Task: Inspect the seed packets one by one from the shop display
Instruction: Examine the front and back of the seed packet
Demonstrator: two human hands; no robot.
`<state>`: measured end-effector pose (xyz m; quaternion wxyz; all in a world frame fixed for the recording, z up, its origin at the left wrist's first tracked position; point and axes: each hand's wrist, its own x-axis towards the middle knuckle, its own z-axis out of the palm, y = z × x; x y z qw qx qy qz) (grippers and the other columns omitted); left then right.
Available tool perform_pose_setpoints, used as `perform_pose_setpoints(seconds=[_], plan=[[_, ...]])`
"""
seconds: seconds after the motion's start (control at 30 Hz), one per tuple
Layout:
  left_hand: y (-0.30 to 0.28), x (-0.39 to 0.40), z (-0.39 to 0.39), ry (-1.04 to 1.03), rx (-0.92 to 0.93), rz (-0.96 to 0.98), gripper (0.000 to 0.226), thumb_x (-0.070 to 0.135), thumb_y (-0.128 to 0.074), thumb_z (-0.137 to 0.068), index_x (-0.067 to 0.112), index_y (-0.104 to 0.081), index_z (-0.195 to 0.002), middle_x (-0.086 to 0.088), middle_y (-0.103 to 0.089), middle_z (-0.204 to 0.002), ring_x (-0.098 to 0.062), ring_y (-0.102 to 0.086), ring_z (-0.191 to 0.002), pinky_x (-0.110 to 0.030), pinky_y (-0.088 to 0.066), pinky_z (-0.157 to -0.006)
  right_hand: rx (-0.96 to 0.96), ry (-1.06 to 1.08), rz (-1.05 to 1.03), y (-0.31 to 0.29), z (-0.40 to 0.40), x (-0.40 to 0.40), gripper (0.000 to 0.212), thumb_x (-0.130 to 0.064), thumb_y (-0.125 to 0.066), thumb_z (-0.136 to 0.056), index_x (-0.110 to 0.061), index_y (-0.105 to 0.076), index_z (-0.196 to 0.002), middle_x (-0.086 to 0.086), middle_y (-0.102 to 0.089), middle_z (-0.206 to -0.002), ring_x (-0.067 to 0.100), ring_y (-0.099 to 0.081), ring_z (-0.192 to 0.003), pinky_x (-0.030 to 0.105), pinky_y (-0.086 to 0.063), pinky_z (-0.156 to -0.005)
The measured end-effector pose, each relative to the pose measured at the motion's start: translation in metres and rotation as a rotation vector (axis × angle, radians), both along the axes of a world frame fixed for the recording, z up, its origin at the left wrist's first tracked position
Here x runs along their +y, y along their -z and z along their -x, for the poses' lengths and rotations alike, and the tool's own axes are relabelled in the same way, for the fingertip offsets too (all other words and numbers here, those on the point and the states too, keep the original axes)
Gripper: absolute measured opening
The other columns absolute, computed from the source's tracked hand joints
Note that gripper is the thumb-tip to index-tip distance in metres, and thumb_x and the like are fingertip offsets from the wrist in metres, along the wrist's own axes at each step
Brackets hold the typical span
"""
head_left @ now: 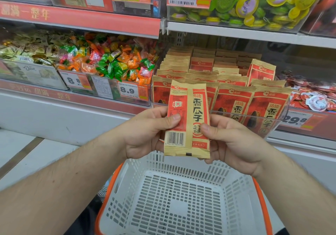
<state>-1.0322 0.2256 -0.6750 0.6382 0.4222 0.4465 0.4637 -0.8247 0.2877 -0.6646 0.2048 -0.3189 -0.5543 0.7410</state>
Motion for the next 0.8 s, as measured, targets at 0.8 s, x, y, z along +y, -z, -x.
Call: perform_pose_setpoints(seconds=[0.8], plan=[[0.007, 0.001, -0.017, -0.184, 0.333, -0.030, 0.048, 0.024, -0.084, -0.073, 0.028, -0.061, -0.115, 0.008, -0.067, -0.106, -0.015, -0.072, -0.093, -0.039, -0.059, -0.084, -0.559, 0.061, -0.841, 0.013, 0.020, -0.024, 0.039, -0.045, -0.078, -0.069, -0.029, -0.053, -0.094, -0.006, -0.069, -0.069, 0.009, -0.064, -0.059, 0.040, -0.056, -0.061]])
